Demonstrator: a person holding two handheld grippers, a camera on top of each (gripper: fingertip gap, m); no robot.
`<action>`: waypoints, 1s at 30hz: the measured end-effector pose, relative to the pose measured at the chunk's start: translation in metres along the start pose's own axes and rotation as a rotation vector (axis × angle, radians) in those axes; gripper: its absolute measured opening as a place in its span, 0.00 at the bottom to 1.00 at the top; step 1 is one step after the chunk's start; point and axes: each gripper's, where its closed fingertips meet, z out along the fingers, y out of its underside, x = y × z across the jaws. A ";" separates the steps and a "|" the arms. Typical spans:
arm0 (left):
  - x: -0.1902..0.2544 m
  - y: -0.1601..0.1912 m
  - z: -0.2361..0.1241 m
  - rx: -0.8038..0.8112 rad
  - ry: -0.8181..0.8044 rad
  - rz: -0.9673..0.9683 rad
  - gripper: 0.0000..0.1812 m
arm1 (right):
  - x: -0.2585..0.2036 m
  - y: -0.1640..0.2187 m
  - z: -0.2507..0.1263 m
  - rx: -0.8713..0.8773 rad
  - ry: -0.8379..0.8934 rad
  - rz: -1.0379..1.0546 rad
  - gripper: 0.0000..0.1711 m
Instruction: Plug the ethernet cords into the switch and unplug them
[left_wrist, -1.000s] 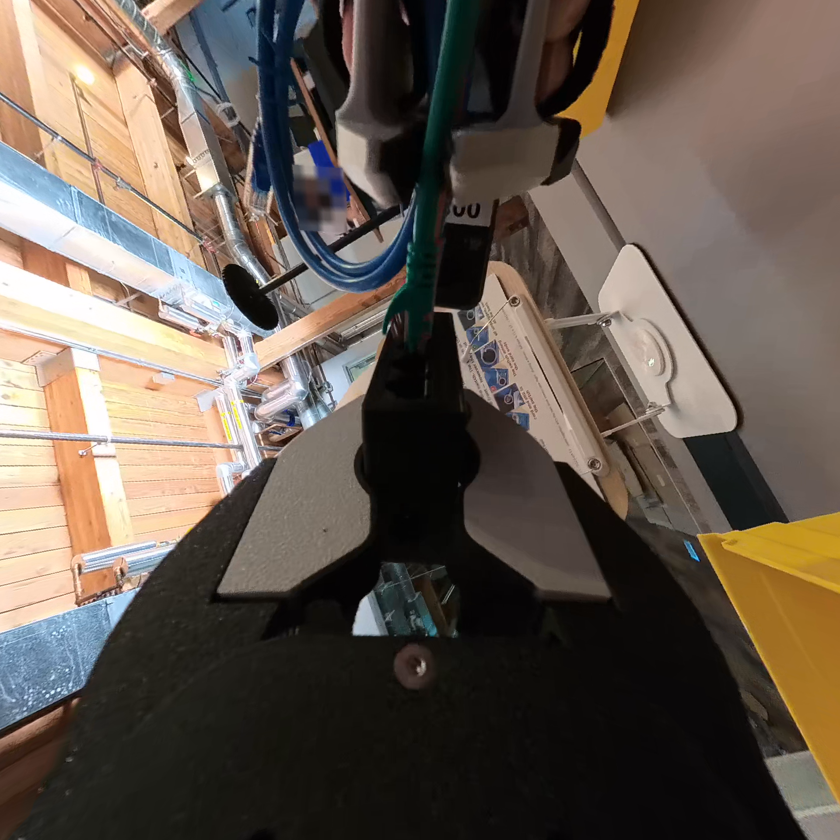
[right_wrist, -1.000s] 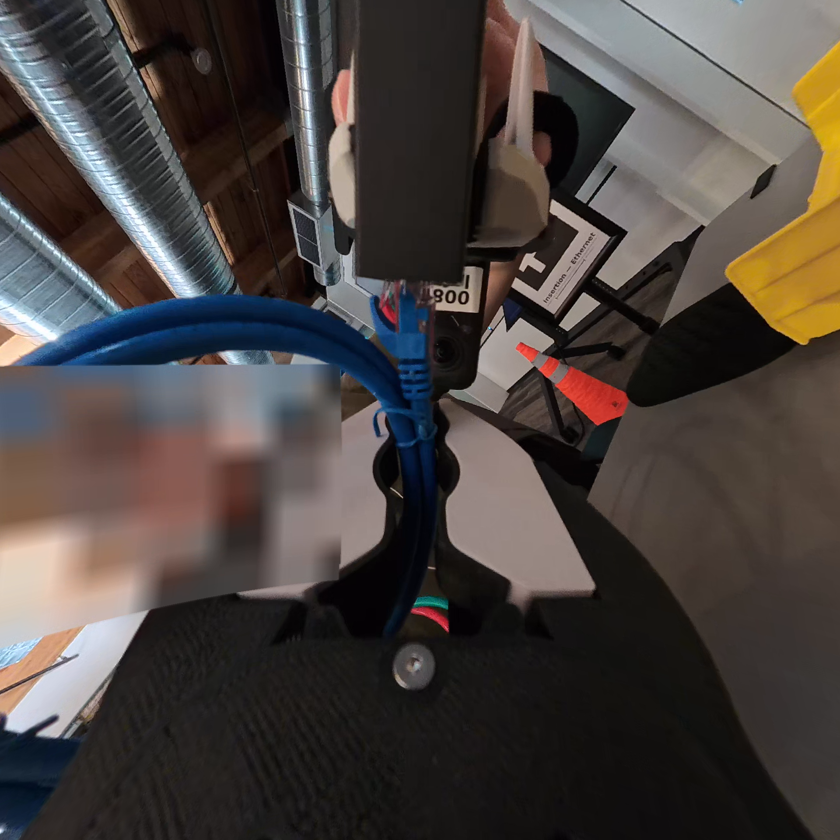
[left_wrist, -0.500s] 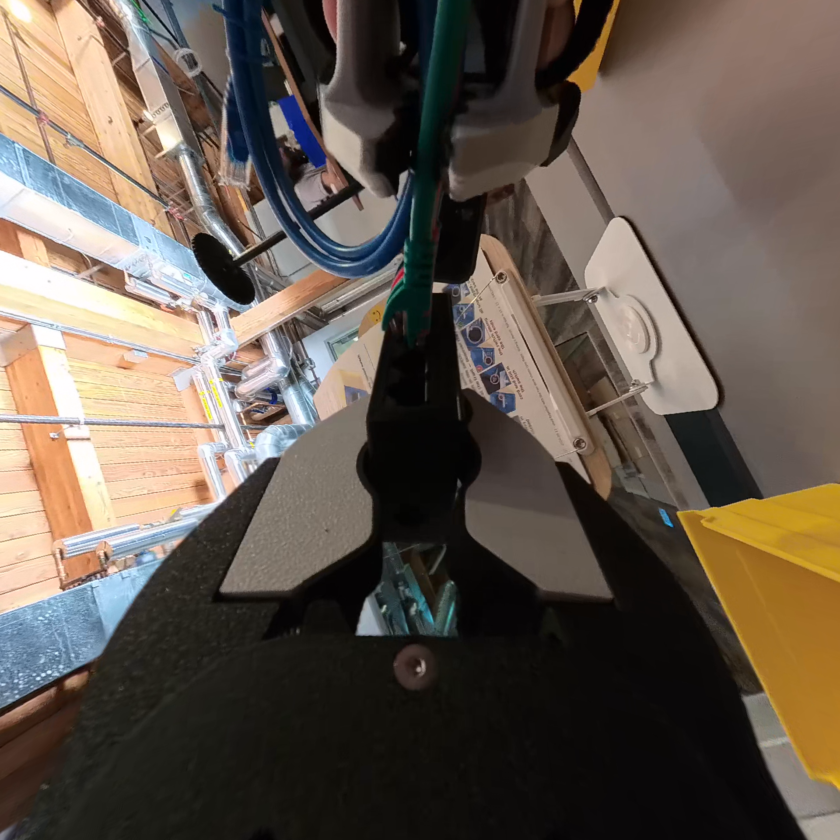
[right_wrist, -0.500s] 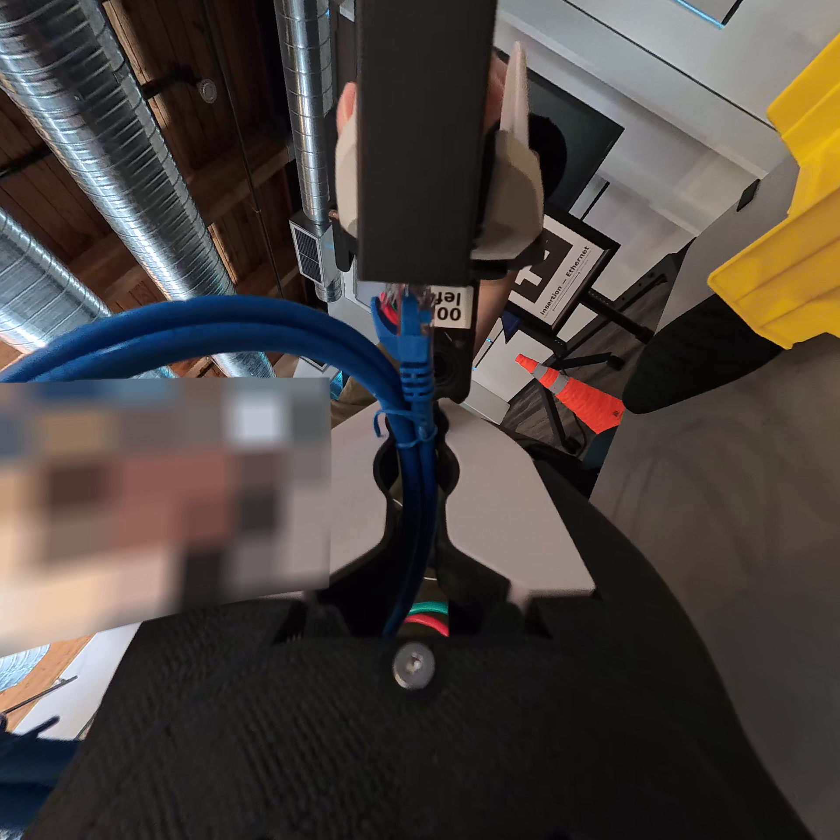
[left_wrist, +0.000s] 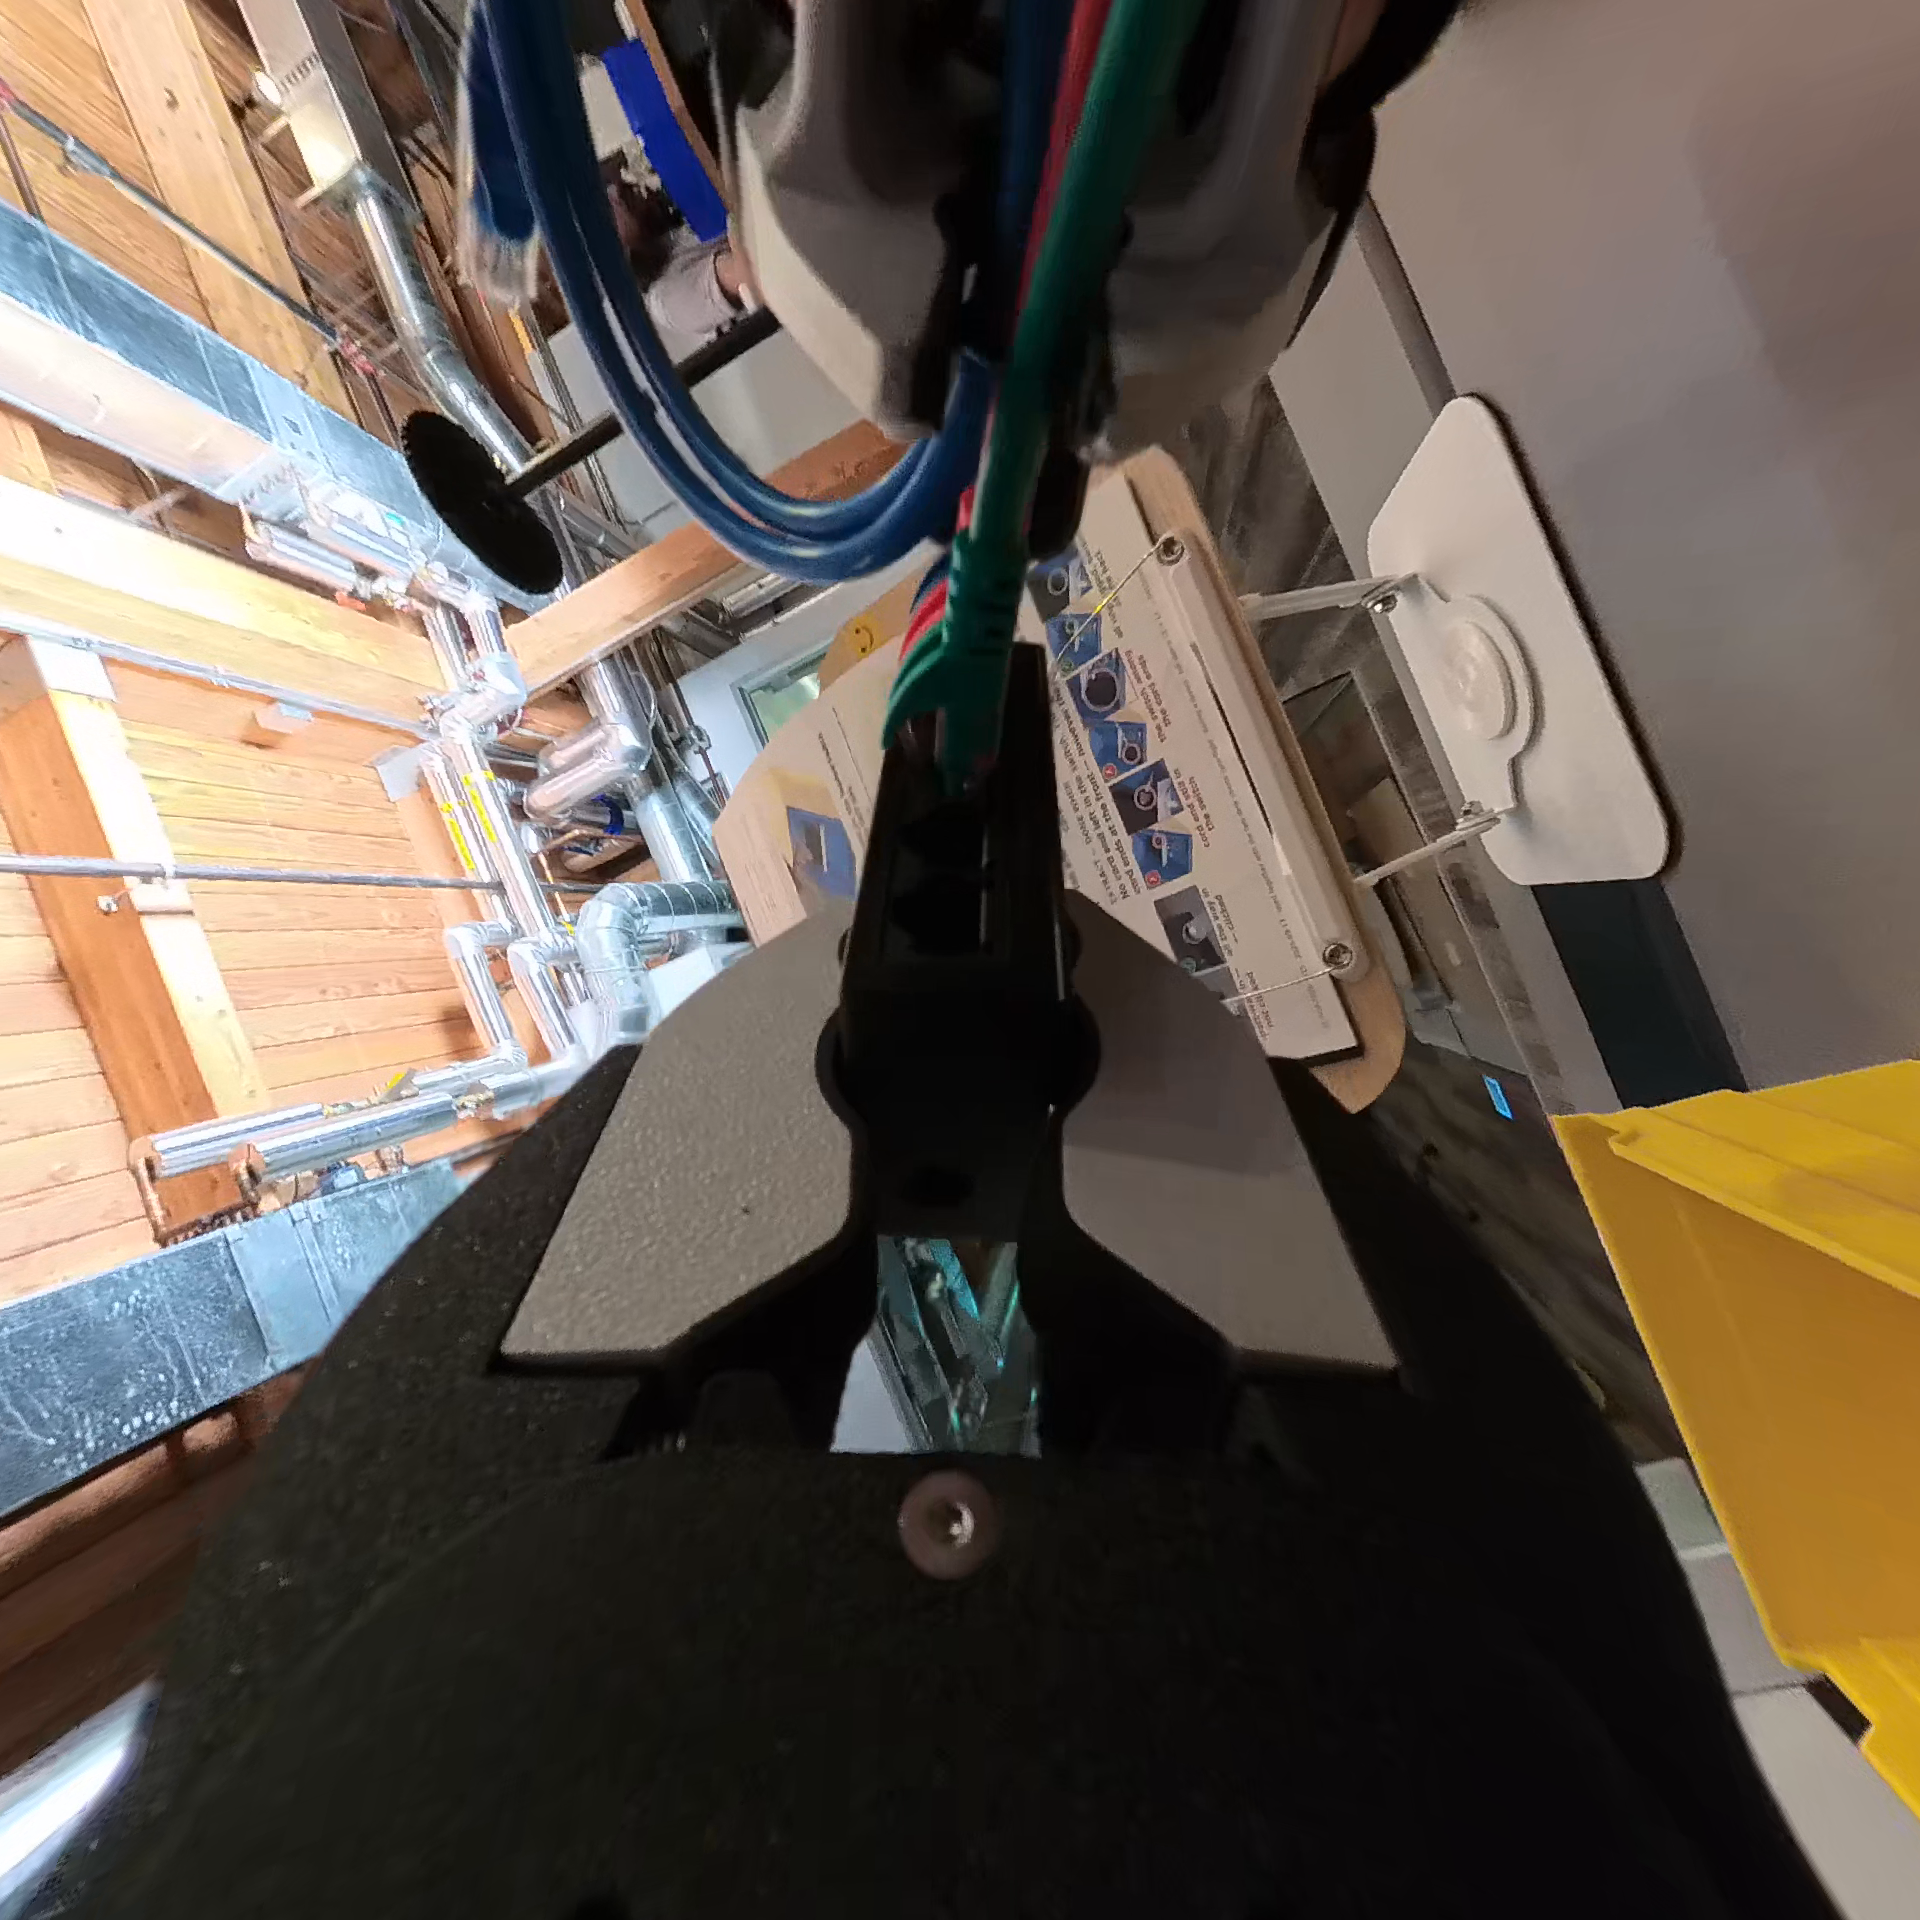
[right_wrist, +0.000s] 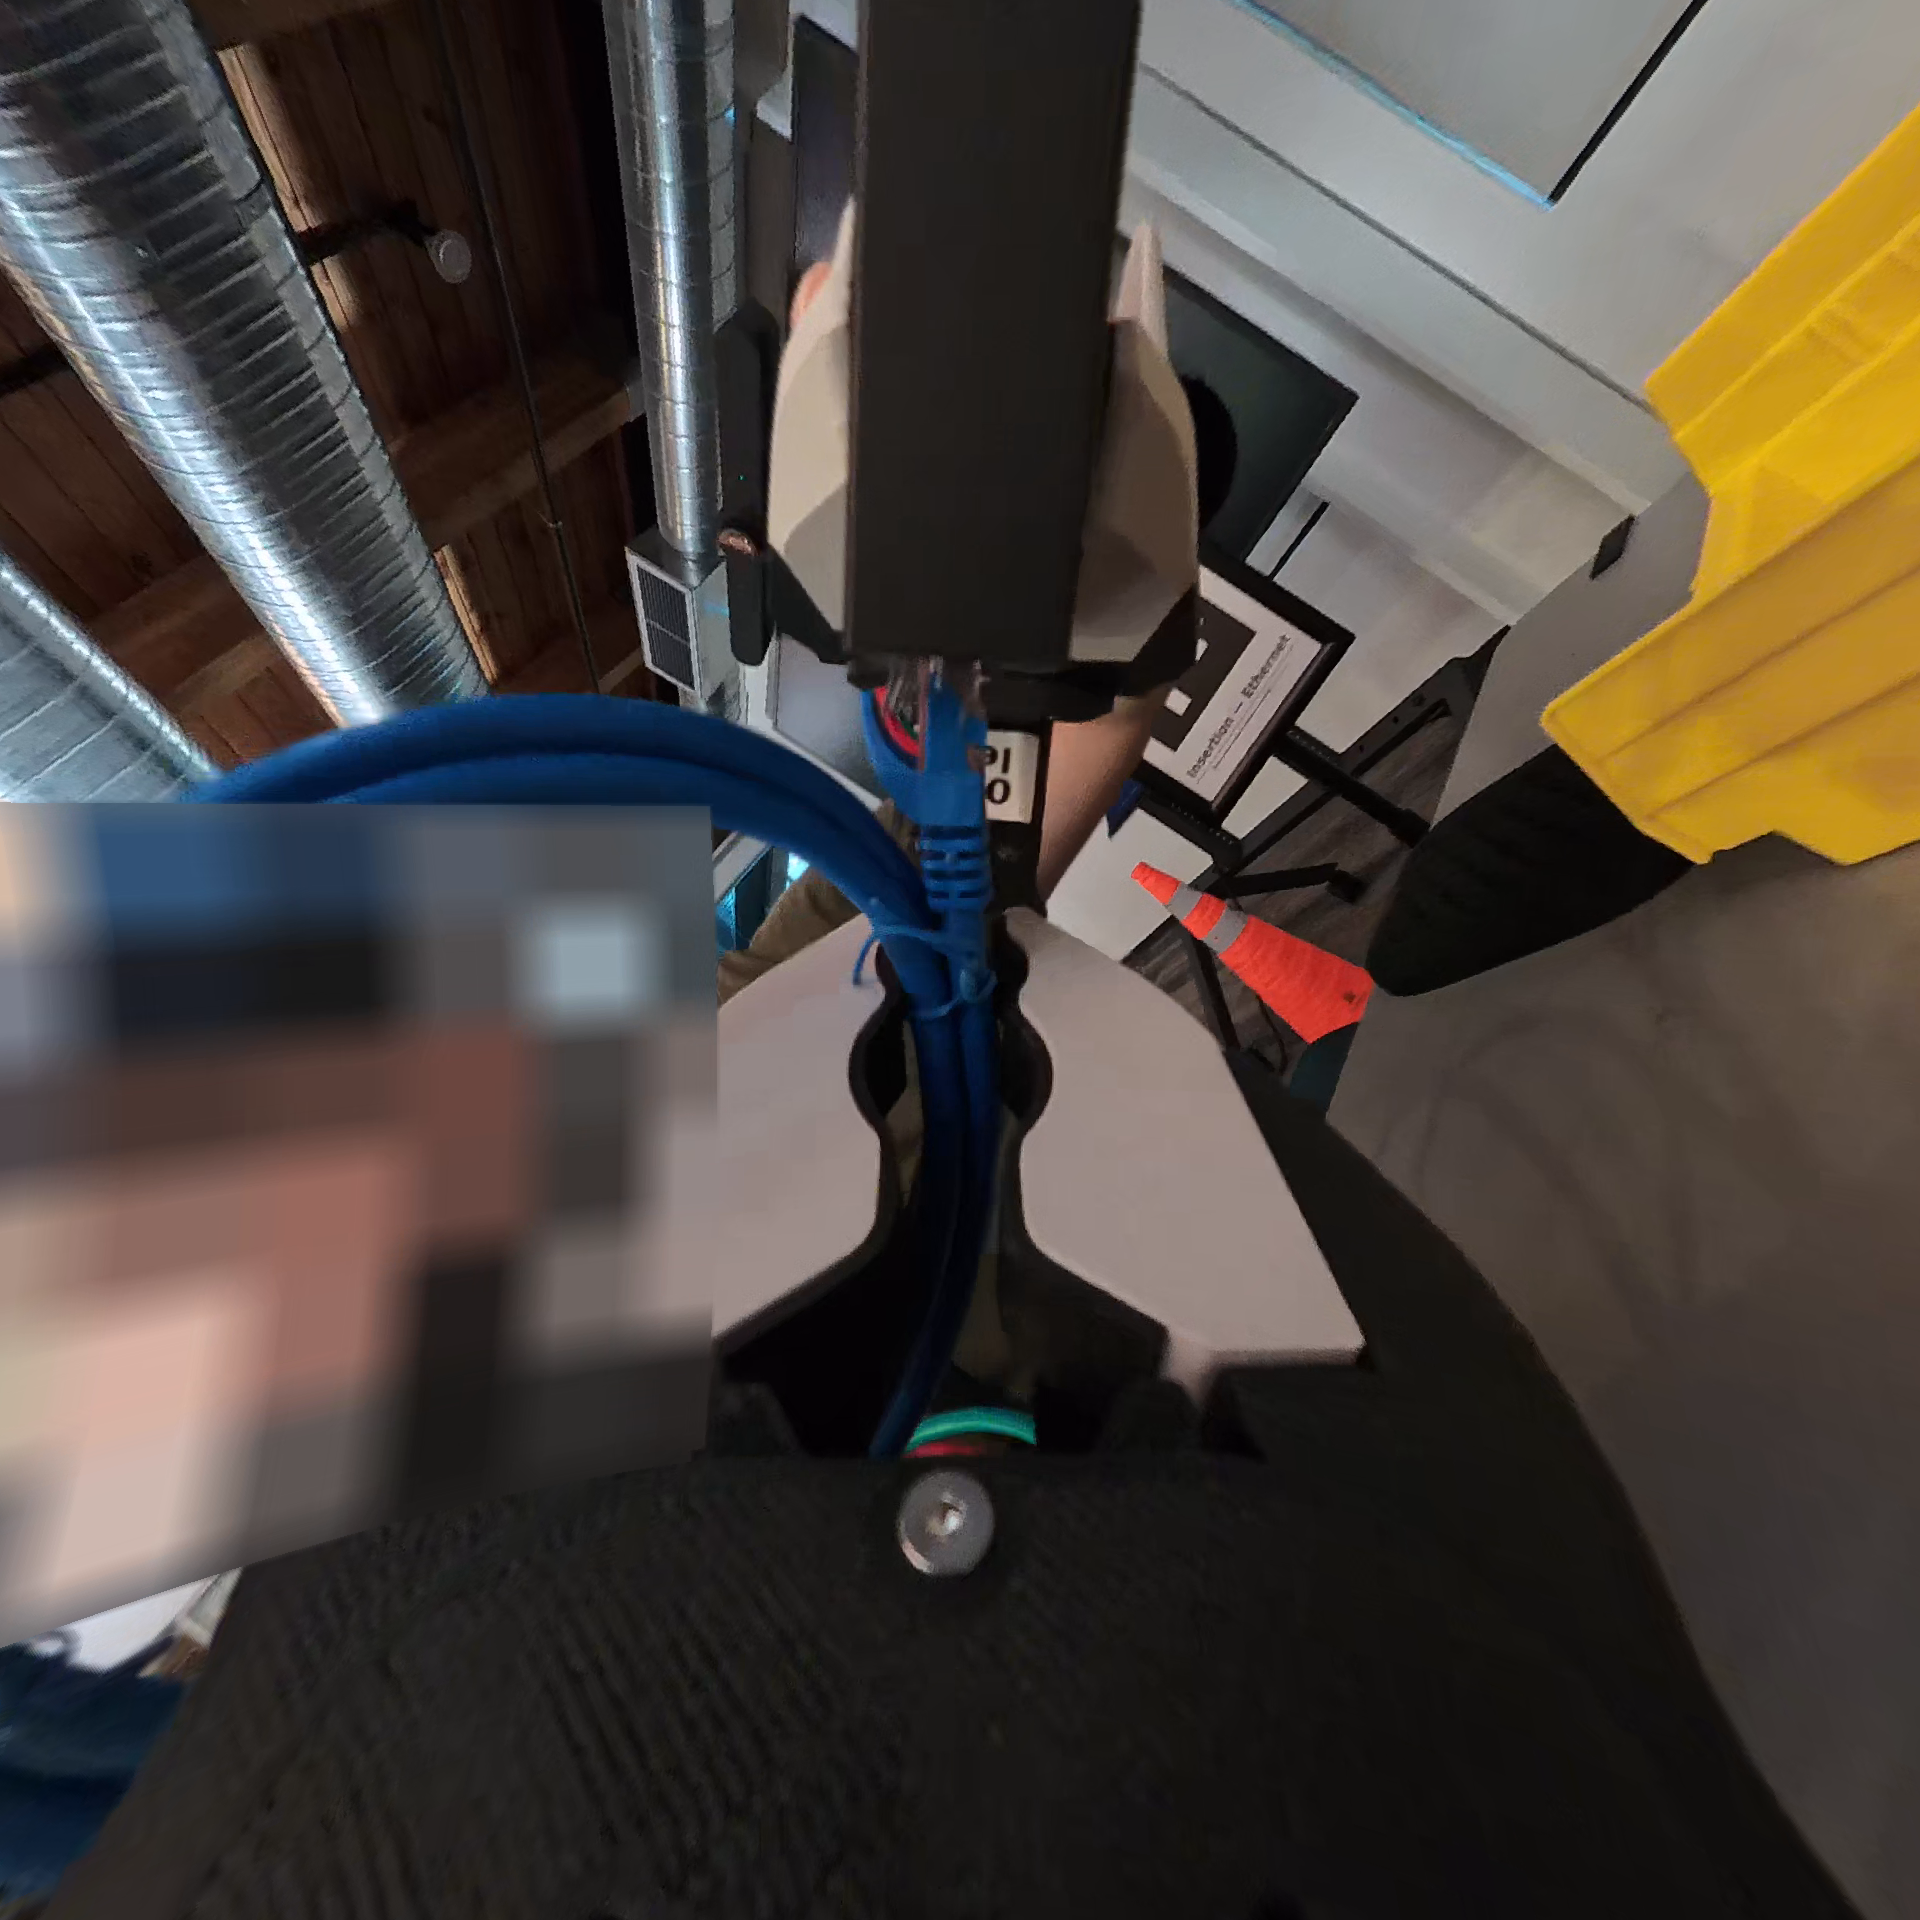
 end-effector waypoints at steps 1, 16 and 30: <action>-0.001 0.002 0.000 -0.014 -0.002 -0.009 0.16 | -0.001 -0.004 -0.003 0.020 0.005 -0.002 0.09; 0.004 0.043 -0.021 -0.100 -0.168 -0.321 0.16 | 0.050 -0.055 -0.104 0.276 0.851 -0.267 0.19; 0.022 0.061 -0.023 0.032 -0.179 -0.535 0.16 | -0.080 -0.099 -0.187 0.432 1.916 -1.285 0.19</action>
